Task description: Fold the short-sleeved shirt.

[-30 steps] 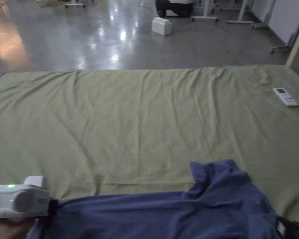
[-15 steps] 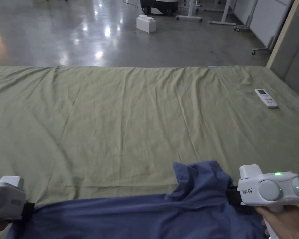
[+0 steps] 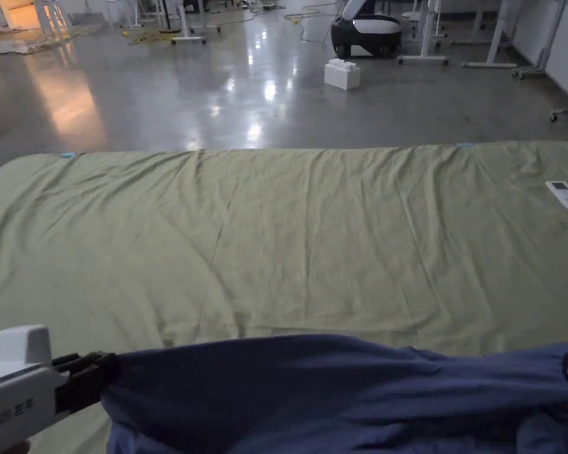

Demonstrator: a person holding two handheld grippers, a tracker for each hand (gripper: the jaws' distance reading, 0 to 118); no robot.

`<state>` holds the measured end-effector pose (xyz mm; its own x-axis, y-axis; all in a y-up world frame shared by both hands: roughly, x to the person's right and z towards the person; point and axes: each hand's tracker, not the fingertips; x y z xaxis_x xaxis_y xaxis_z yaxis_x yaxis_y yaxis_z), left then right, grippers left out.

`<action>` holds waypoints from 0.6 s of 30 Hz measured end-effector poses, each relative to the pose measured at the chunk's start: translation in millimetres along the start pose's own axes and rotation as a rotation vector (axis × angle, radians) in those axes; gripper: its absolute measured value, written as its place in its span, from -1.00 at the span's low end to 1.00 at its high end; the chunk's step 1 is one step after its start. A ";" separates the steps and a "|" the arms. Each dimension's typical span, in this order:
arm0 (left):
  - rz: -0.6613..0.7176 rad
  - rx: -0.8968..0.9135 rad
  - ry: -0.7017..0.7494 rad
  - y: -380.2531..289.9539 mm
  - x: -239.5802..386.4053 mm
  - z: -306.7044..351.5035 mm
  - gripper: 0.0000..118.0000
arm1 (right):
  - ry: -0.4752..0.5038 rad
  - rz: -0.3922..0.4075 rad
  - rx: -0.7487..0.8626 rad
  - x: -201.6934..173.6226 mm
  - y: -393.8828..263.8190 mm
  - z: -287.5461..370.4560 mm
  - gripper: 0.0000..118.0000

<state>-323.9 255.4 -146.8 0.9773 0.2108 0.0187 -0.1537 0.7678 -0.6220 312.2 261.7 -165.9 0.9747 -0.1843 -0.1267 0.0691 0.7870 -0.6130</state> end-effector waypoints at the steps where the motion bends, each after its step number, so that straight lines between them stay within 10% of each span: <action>1: 0.033 -0.009 -0.017 -20.0 -8.2 16.2 -0.74 | -0.007 -0.001 -0.018 1.2 -14.7 13.1 -0.94; 15: 0.094 -0.206 0.075 -150.1 -55.9 -6.5 -0.71 | -0.076 -0.203 -0.179 25.0 -148.1 8.2 -0.92; 18: 0.098 -0.191 0.121 -150.4 -61.0 -2.3 -0.09 | -0.123 -0.169 -0.173 27.7 -137.2 10.9 -0.09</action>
<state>-360.1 125.7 -56.1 0.9712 0.1956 -0.1359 -0.2295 0.6167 -0.7530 332.1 155.1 -76.8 0.9716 -0.2232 0.0782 0.2061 0.6369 -0.7429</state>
